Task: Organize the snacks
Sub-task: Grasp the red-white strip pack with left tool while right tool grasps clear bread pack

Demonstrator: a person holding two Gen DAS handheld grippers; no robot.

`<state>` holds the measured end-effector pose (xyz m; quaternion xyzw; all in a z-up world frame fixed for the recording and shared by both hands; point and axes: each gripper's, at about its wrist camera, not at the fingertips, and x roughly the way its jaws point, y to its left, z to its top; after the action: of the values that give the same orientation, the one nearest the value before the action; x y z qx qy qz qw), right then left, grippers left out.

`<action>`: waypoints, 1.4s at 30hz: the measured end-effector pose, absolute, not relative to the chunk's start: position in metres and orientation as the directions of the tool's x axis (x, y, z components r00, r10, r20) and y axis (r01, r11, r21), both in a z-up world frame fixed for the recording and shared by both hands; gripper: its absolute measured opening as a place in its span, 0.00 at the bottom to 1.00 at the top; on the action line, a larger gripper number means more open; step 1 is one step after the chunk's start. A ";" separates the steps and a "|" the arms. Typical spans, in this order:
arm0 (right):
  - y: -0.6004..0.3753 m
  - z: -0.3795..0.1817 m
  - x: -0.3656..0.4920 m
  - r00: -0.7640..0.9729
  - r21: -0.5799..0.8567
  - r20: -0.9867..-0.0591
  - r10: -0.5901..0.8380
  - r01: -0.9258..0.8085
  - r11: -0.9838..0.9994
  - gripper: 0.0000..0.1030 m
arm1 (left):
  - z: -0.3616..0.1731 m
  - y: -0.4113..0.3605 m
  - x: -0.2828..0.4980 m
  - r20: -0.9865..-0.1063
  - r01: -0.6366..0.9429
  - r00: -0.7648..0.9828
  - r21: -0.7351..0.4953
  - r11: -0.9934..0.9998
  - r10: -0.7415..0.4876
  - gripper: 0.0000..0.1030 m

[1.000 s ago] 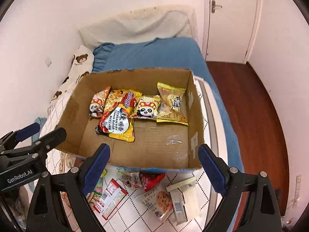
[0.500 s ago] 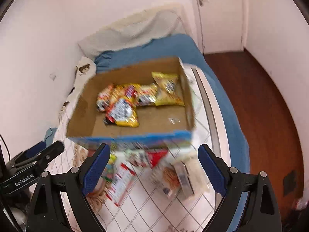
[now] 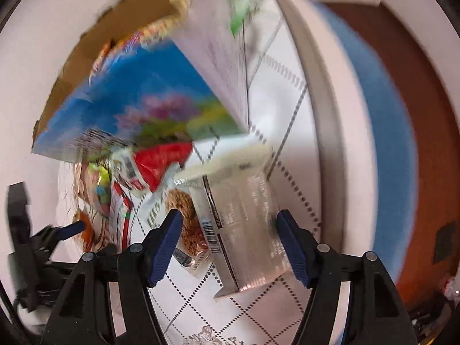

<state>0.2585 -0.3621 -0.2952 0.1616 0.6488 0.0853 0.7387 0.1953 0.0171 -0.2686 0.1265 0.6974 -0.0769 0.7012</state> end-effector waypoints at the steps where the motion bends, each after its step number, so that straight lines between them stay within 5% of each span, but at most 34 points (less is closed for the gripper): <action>1: -0.361 -0.298 0.259 0.136 0.351 -0.931 0.340 0.071 0.934 0.69 | -0.274 0.015 0.196 -0.997 0.295 0.003 0.070 0.953 0.072 0.90; 6: -0.358 -0.296 0.249 0.129 0.322 -0.941 0.313 0.060 0.945 0.58 | -0.281 0.020 0.205 -1.000 0.266 -0.010 0.001 0.964 0.003 0.88; 8: -0.355 -0.297 0.243 0.116 0.308 -0.947 0.299 0.070 0.949 0.58 | -0.280 0.023 0.207 -0.999 0.242 -0.020 -0.037 0.970 -0.033 0.61; 10: -0.352 -0.298 0.232 0.108 0.299 -0.951 0.291 0.068 0.952 0.58 | -0.277 0.026 0.207 -0.998 0.200 -0.034 -0.061 0.978 -0.055 0.57; 17: -0.326 -0.309 0.168 0.015 0.279 -0.960 0.278 0.059 0.959 0.58 | -0.292 0.044 0.168 -0.960 0.007 -0.167 -0.227 0.974 -0.223 0.58; 28: -0.307 -0.319 0.148 0.046 0.233 -0.972 0.231 0.040 0.972 0.63 | -0.290 0.005 0.151 -0.982 0.312 -0.131 -0.172 0.934 -0.137 0.60; 36: -0.298 -0.319 0.139 0.089 0.283 -0.958 0.272 0.151 0.947 0.60 | -0.292 0.049 0.159 -0.954 -0.046 -0.131 -0.266 0.963 -0.270 0.52; 42: -0.290 -0.321 0.138 0.086 0.280 -0.959 0.269 0.163 0.946 0.62 | -0.294 0.023 0.151 -0.965 0.122 -0.145 -0.235 0.964 -0.217 0.58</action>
<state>0.1378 -0.2896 -0.3208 0.1598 0.6751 0.0368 0.7193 0.1512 0.0230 -0.2940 -0.0319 0.7454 -0.1295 0.6531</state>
